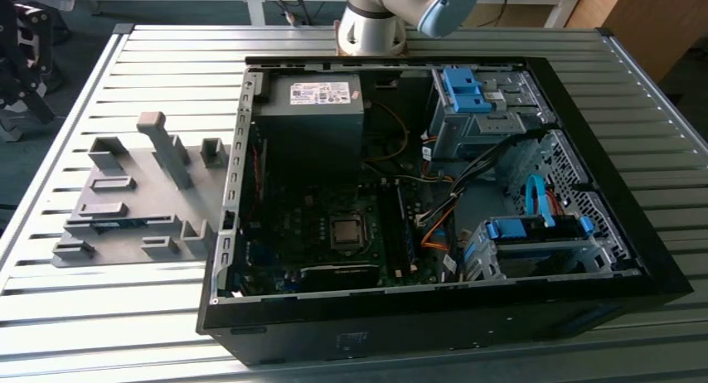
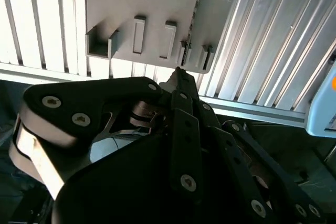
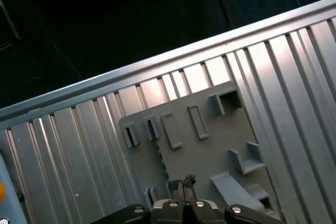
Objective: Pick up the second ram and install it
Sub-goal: 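Pick up the second ram and move it above second insertion slot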
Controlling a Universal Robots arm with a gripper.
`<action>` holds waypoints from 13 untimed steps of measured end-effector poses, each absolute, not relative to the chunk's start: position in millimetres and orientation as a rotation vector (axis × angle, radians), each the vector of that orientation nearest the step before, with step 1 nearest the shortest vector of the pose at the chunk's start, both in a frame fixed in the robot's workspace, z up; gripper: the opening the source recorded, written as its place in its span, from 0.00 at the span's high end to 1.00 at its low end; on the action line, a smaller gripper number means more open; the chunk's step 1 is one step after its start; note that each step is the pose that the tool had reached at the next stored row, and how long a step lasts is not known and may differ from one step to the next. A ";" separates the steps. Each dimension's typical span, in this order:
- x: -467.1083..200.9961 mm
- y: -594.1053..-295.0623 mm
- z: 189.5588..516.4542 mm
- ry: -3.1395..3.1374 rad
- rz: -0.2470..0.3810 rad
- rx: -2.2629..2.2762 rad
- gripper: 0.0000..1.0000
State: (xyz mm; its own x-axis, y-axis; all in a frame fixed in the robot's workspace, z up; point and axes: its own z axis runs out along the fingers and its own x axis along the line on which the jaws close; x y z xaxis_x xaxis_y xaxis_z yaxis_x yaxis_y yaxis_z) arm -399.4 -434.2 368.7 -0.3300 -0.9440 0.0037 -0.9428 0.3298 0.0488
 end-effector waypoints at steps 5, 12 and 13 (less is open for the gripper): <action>-399.4 -434.2 367.7 -2.451 -0.056 1.911 0.89; -399.5 -434.2 365.9 -2.412 -0.113 2.006 0.89; -399.5 -434.1 365.2 -2.396 -0.114 2.024 0.89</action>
State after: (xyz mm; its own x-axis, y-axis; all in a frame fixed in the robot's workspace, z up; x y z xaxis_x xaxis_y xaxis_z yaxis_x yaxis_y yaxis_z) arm -399.5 -434.1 365.2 -0.1686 -0.9847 -0.0445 -0.9845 0.1660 0.0573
